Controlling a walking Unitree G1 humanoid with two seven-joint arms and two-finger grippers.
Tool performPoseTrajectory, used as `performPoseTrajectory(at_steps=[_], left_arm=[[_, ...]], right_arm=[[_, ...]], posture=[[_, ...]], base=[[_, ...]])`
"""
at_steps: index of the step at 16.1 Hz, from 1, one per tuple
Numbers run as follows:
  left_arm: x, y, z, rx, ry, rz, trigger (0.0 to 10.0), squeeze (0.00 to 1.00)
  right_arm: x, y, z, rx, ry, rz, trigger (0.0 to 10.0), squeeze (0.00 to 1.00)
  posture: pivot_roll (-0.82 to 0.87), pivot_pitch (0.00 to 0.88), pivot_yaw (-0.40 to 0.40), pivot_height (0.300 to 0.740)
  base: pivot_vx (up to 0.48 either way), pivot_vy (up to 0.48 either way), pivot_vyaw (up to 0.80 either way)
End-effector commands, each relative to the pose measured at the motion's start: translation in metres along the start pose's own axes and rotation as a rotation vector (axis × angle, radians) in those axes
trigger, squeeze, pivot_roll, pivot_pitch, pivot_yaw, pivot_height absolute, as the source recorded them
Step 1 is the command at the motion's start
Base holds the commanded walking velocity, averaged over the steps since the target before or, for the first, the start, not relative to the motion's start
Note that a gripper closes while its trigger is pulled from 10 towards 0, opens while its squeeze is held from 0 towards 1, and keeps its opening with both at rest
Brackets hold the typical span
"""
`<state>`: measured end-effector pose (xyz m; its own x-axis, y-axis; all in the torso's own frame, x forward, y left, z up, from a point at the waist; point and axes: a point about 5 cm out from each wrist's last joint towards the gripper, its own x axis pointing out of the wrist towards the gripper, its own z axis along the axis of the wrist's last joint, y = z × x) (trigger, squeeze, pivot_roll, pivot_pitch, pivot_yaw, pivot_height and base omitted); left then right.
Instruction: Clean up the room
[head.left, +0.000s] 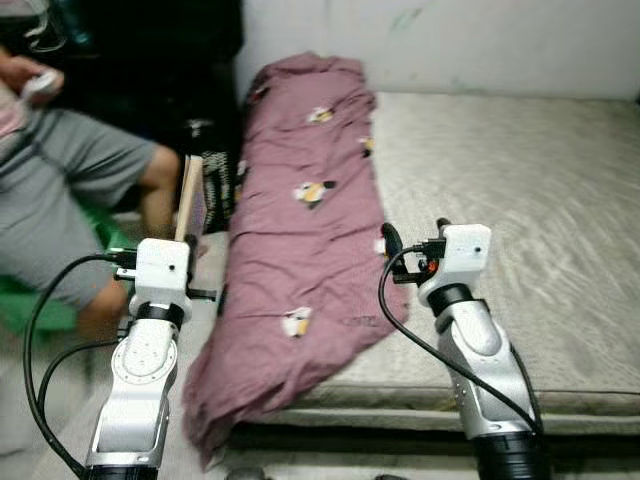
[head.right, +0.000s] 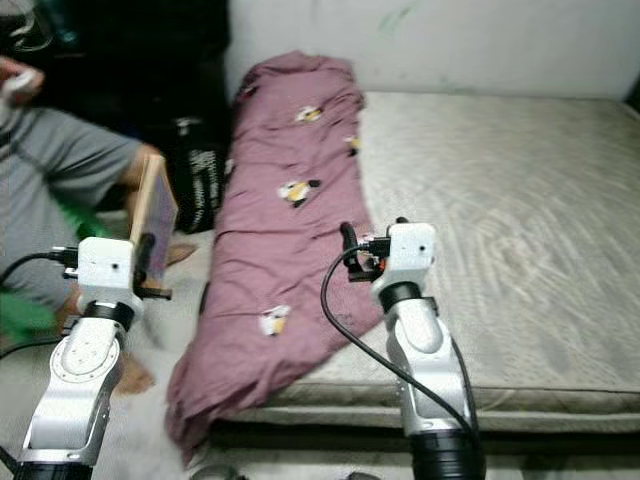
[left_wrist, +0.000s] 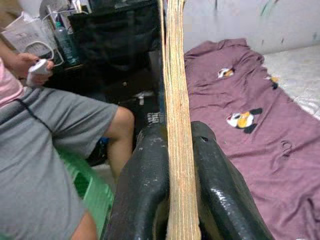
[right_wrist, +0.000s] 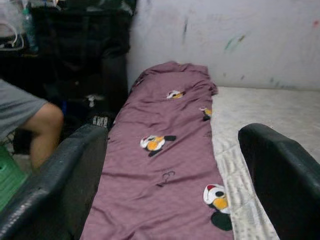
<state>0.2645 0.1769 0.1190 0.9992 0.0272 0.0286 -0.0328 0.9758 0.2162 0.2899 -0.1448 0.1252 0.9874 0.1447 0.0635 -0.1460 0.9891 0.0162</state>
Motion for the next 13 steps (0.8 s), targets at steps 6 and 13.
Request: performPoseTrajectory(at_steps=[6,13], left_arm=[[-0.0011,-0.0088,0.0105,-0.019,-0.054,-0.017,10.0,0.00],[-0.0020,-0.0092,0.0090,-0.014,-0.053,-0.026,10.0,0.00]], right_arm=[[-0.0020,-0.0018,0.0002,-0.013,0.001,-0.001,10.0,0.00],[0.0013,-0.0011,0.0013,-0.016,-0.001,0.008,10.0,0.00]], posture=[[-0.02,0.009,0.027,0.740],[-0.01,0.000,0.020,0.740]], base=[[0.000,0.000,0.67],[0.000,0.000,0.80]])
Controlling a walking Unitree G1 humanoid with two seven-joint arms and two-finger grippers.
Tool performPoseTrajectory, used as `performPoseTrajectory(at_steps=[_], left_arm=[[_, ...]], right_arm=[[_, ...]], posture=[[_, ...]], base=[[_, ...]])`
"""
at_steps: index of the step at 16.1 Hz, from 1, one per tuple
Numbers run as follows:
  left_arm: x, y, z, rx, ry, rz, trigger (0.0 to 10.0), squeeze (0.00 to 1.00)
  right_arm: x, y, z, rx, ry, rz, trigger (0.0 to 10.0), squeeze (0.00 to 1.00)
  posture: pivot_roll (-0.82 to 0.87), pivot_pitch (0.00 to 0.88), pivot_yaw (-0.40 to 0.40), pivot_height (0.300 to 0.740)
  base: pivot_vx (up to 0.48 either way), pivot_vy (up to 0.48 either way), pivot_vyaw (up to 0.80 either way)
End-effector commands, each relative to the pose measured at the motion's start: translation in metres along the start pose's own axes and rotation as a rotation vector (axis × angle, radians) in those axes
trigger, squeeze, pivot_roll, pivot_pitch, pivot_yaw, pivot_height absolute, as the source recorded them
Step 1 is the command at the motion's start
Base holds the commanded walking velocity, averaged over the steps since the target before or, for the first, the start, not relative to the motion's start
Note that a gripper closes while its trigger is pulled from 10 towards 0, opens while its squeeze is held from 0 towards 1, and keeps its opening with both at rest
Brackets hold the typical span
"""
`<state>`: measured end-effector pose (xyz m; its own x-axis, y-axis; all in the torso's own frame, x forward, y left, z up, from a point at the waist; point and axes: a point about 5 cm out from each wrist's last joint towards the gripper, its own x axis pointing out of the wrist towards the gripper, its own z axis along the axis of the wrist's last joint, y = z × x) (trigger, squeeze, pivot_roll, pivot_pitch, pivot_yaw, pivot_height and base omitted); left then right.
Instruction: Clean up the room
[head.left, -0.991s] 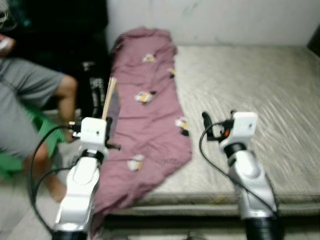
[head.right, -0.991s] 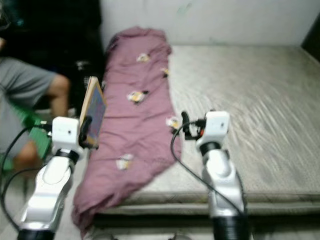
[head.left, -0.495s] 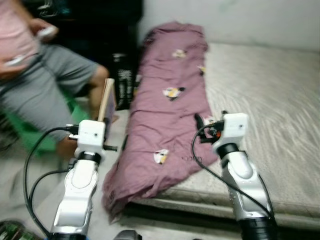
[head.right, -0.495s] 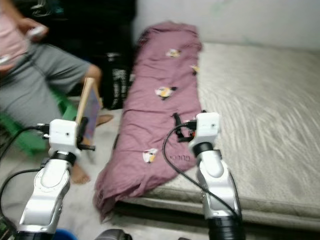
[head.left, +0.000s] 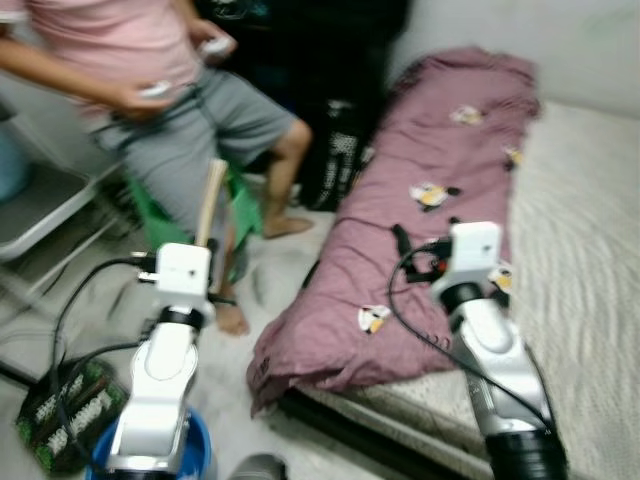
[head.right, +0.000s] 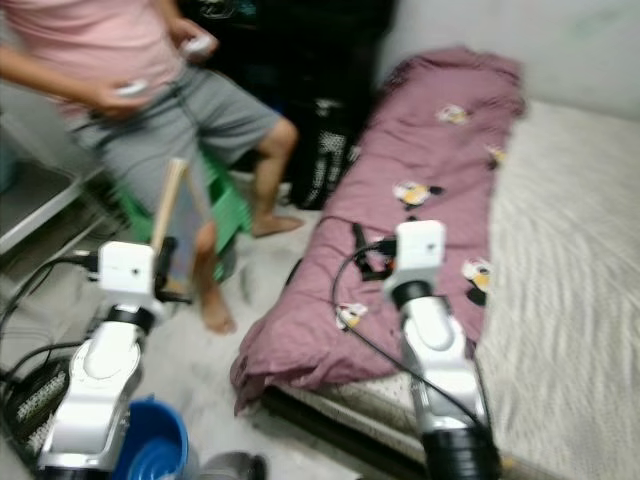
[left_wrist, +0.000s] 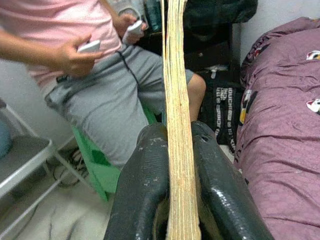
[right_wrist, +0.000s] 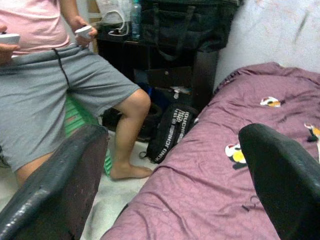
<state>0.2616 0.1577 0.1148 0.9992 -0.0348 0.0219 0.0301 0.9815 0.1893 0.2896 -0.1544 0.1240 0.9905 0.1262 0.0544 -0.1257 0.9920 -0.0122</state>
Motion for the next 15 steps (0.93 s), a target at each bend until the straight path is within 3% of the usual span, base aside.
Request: performPoseTrajectory(at_steps=[1,7,13,15], left_arm=[[0.000,0.010,0.008,0.017,-0.043,0.035,10.0,0.00],[-0.003,0.009,0.005,0.014,-0.034,0.053,10.0,0.00],[-0.016,0.017,0.001,0.008,-0.016,0.141,10.0,0.00],[-0.016,0.017,0.001,0.006,-0.014,0.137,10.0,0.00]], right_arm=[[0.003,0.008,0.002,0.015,-0.009,0.028,10.0,0.00],[0.003,0.008,0.001,0.024,-0.008,0.030,10.0,0.00],[0.014,0.026,0.001,0.037,-0.003,0.119,10.0,0.00],[0.016,0.025,0.003,0.024,-0.008,0.116,10.0,0.00]], posture=[[-0.01,0.000,0.020,0.740],[0.00,0.000,0.002,0.740],[0.05,0.000,-0.058,0.740],[0.04,0.000,-0.049,0.740]], base=[[0.000,0.000,0.80],[0.000,0.000,0.78],[0.000,0.000,0.00],[0.000,0.000,0.80]])
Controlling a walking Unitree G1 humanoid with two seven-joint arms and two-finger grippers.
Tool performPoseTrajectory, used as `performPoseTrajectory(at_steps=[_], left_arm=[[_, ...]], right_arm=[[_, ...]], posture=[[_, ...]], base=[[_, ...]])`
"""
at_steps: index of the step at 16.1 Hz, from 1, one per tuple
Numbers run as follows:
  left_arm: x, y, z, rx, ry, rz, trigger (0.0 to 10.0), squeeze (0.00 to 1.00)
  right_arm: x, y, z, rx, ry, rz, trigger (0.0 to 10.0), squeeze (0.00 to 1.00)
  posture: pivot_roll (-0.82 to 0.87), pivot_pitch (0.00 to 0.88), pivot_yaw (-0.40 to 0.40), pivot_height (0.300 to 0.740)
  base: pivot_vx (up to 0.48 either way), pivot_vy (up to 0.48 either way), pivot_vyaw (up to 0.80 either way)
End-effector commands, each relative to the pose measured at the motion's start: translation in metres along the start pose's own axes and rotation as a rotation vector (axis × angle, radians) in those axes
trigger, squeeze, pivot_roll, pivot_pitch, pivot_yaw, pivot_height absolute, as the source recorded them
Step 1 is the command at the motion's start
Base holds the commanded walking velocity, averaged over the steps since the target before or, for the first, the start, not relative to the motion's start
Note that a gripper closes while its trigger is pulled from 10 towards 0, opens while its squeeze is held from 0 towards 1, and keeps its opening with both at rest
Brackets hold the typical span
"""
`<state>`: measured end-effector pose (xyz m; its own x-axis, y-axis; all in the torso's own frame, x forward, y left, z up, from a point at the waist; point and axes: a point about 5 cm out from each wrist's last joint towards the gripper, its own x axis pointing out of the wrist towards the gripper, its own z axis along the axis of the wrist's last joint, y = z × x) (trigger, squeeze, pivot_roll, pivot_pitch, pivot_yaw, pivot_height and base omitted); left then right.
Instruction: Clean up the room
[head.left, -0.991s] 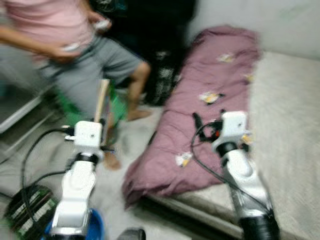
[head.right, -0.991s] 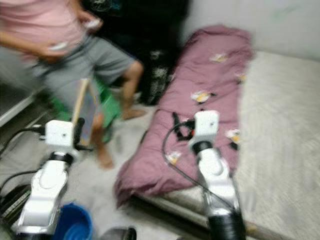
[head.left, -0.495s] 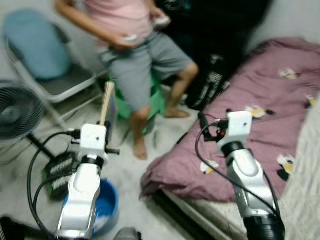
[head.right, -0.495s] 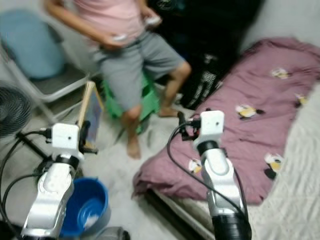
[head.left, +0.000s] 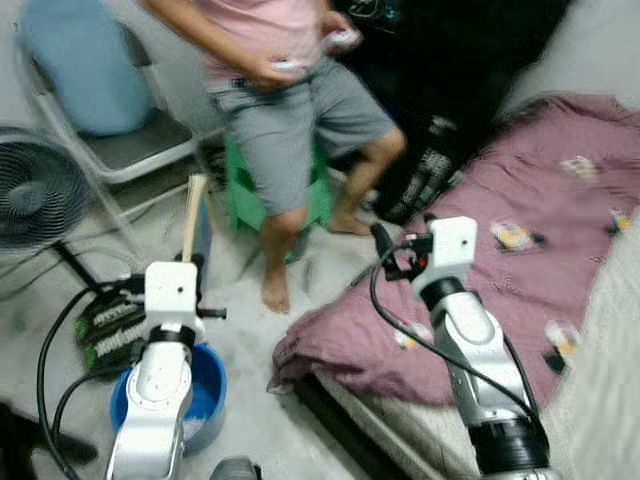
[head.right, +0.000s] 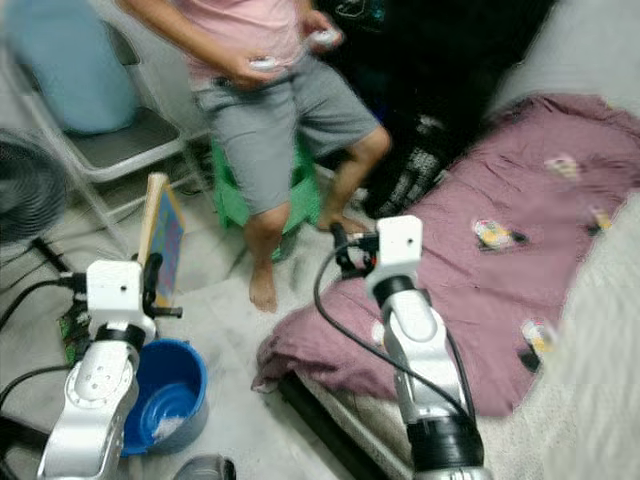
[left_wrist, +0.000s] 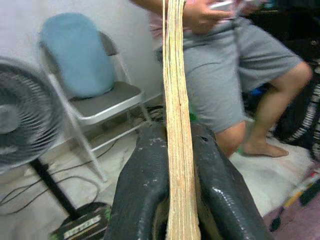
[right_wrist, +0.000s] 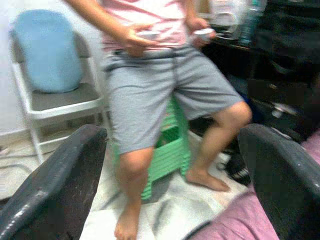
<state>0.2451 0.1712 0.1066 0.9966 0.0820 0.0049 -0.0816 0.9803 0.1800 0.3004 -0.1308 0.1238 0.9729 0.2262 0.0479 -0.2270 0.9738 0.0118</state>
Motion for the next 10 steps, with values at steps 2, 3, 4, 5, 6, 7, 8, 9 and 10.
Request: performPoseTrajectory(at_steps=[2,3,4,5,6,7,8,9,10], left_arm=[[0.0049,0.0034,0.0122,0.011,-0.057,0.011,10.0,0.00],[0.0066,0.0025,0.0129,0.010,-0.059,0.005,10.0,0.00],[0.0087,0.0010,0.0146,0.007,-0.062,0.001,10.0,0.00],[0.0093,0.0003,0.0153,0.006,-0.064,-0.001,10.0,0.00],[0.0100,-0.0007,0.0161,0.006,-0.066,-0.003,10.0,0.00],[0.0107,-0.0023,0.0166,0.005,-0.069,-0.007,10.0,0.00],[0.0110,-0.0031,0.0171,0.004,-0.071,-0.008,10.0,0.00],[0.0110,-0.0037,0.0176,0.003,-0.073,-0.010,10.0,0.00],[0.0111,-0.0037,0.0177,0.002,-0.073,-0.010,10.0,0.00]], right_arm=[[0.0015,0.0000,0.0034,-0.008,-0.017,0.005,10.0,0.00],[-0.0003,-0.0014,0.0031,-0.013,-0.016,0.000,10.0,0.00],[-0.0015,-0.0030,0.0025,-0.021,-0.015,-0.003,10.0,0.00],[-0.0017,-0.0034,0.0027,-0.023,-0.016,-0.004,10.0,0.00],[-0.0019,-0.0042,0.0033,-0.024,-0.018,-0.007,10.0,0.00],[-0.0025,-0.0056,0.0034,-0.028,-0.019,-0.011,10.0,0.00],[-0.0029,-0.0063,0.0035,-0.029,-0.020,-0.013,10.0,0.00],[-0.0034,-0.0062,0.0037,-0.031,-0.021,-0.013,10.0,0.00],[-0.0036,-0.0062,0.0036,-0.032,-0.021,-0.013,10.0,0.00]], posture=[[0.03,0.000,-0.041,0.740],[0.02,0.000,-0.037,0.740],[0.01,0.000,-0.030,0.740],[0.00,0.000,-0.028,0.740],[0.00,0.000,-0.027,0.740],[0.00,0.000,-0.025,0.740],[0.00,0.000,-0.023,0.740],[0.00,0.001,-0.024,0.740],[0.00,0.003,-0.025,0.740]], base=[[0.000,0.000,0.80],[0.000,0.000,0.80],[0.000,0.000,0.80],[0.000,0.000,0.80],[0.000,0.000,0.80],[0.000,0.000,0.80],[0.000,0.000,0.80],[0.000,0.000,0.80],[0.000,0.000,0.80]])
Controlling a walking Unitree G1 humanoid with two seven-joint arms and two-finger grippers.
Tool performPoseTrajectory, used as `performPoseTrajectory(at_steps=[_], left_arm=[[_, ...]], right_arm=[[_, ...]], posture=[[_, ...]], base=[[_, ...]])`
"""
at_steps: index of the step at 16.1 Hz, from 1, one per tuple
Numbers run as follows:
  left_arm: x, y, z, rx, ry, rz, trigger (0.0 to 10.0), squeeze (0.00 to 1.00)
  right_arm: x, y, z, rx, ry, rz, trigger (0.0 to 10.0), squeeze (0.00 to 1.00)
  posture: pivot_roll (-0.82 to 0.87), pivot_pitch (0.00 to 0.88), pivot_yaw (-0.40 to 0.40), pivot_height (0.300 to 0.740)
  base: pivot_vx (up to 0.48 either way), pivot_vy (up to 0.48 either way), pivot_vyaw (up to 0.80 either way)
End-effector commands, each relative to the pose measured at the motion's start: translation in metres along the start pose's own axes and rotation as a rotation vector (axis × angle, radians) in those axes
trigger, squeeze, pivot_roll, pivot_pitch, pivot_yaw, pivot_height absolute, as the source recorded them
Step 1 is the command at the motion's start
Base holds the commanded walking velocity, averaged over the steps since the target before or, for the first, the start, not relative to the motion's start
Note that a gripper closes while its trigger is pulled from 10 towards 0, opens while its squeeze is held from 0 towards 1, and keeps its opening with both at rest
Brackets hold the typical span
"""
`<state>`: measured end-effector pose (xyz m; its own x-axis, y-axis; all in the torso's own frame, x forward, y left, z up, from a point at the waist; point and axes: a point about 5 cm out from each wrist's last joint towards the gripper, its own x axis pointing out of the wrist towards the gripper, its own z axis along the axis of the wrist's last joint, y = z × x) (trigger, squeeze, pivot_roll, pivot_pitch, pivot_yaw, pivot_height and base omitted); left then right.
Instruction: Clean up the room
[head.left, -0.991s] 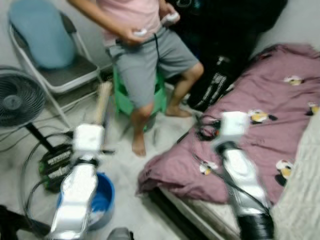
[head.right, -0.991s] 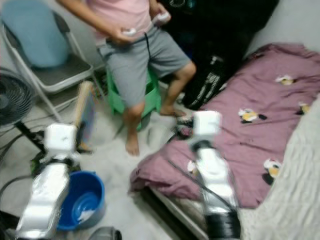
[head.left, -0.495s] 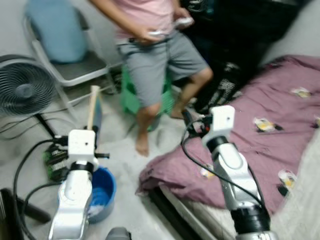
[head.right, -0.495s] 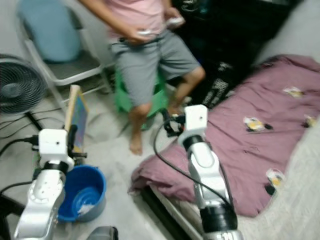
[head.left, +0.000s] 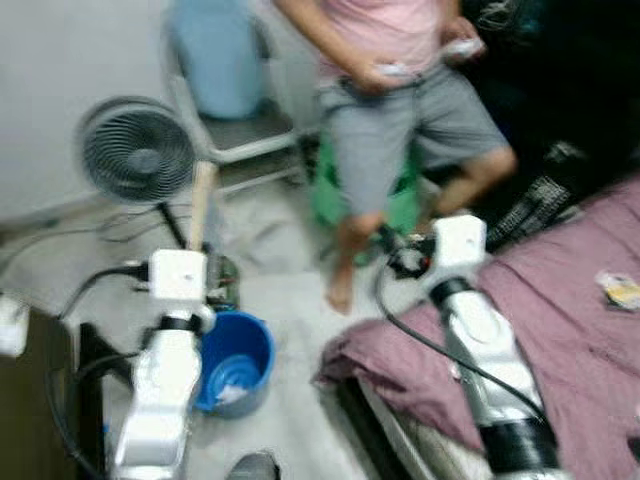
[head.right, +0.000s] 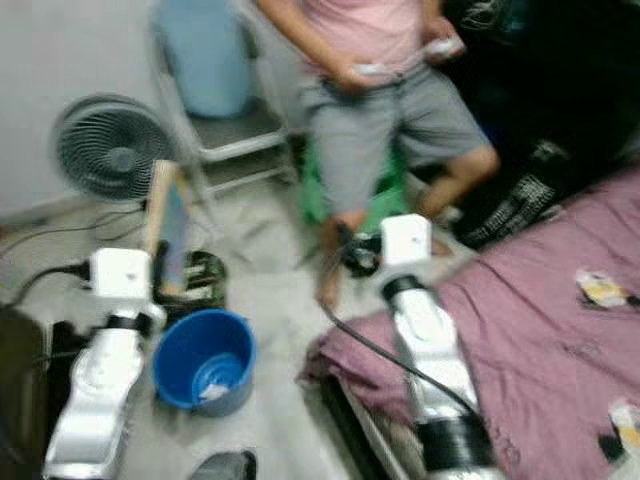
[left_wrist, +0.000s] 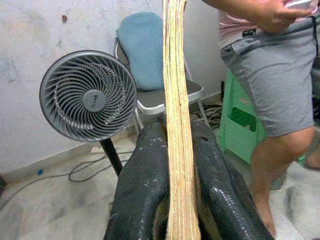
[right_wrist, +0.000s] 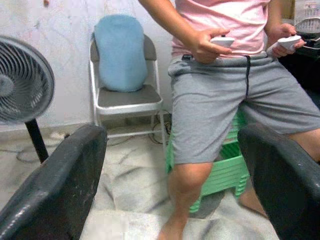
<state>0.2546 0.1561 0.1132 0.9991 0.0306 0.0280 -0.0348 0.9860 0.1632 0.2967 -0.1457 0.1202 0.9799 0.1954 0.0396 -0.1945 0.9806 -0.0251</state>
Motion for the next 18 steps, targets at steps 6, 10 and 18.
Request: performPoseTrajectory(at_steps=[6,10,18], left_arm=[[0.0019,0.0091,0.0072,0.029,-0.040,0.041,10.0,0.00],[0.0041,0.0094,0.0077,0.039,-0.047,0.044,10.0,0.00],[0.0031,0.0120,0.0068,0.002,-0.043,0.048,10.0,0.00]], right_arm=[[0.0027,0.0055,0.0090,-0.004,-0.038,0.019,10.0,0.00],[-0.0012,0.0061,0.0085,0.001,-0.042,0.018,10.0,0.00],[-0.0010,0.0075,0.0108,-0.002,-0.050,0.045,10.0,0.00]], posture=[[-0.01,0.010,-0.017,0.740],[-0.02,0.011,-0.012,0.740],[-0.02,0.011,-0.020,0.740]], base=[[0.000,0.000,0.80],[0.000,0.000,0.80],[0.000,0.000,0.22]])
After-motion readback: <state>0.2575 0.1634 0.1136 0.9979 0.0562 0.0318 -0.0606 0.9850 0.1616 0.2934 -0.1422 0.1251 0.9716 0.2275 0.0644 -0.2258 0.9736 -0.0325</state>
